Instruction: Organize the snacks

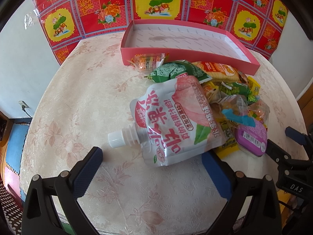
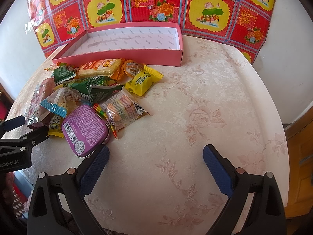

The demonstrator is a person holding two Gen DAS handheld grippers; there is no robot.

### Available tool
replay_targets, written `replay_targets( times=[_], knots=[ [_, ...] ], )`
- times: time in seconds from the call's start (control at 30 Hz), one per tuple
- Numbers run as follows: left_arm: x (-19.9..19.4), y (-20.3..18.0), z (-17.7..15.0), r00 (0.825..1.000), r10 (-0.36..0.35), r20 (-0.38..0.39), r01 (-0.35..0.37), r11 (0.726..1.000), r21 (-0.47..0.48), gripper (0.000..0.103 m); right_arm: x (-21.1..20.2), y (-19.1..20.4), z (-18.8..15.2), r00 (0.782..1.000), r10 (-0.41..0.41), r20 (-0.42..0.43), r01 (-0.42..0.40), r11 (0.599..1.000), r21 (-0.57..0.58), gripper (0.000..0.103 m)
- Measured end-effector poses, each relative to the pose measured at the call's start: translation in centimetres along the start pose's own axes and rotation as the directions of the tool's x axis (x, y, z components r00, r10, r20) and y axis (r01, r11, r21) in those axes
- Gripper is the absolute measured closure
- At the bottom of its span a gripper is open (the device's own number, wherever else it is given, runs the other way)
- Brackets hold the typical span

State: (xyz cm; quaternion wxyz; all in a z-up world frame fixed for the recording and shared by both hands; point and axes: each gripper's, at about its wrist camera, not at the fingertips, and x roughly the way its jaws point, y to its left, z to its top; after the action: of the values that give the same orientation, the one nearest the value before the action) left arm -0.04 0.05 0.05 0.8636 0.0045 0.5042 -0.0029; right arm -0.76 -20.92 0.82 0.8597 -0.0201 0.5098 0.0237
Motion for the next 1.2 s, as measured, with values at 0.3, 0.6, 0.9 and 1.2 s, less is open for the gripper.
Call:
replay_targets(
  times=[0.3,0.6,0.9,1.2],
  knots=[
    [-0.7,-0.2,-0.4,1.0,-0.008,-0.012,0.008,1.0,0.013,0.002,-0.6,0.1,0.1,1.0,0.016,-0.026,-0.017,1.0,-0.018,0.006],
    [-1.9,1.2,-0.9,0.996,-0.086,-0.002,0.086,0.996,-0.024,0.008,-1.3,-0.6,0.4,0.997,0.069,-0.031,-0.069,0.998,0.01,0.02],
    [-3.6,1.2,-0.1,0.988,-0.145,0.062,0.146,0.989,-0.019,0.009,-3.0,0.3,1.8,0.991,0.132,0.025,-0.131,0.99,-0.042,0.025],
    [-2.5,0.7,2.3,0.978,-0.199,0.058,0.202,0.978,-0.06,0.009,-2.5,0.4,3.4,0.986,0.167,0.018,-0.166,0.986,-0.029,0.032]
  ],
)
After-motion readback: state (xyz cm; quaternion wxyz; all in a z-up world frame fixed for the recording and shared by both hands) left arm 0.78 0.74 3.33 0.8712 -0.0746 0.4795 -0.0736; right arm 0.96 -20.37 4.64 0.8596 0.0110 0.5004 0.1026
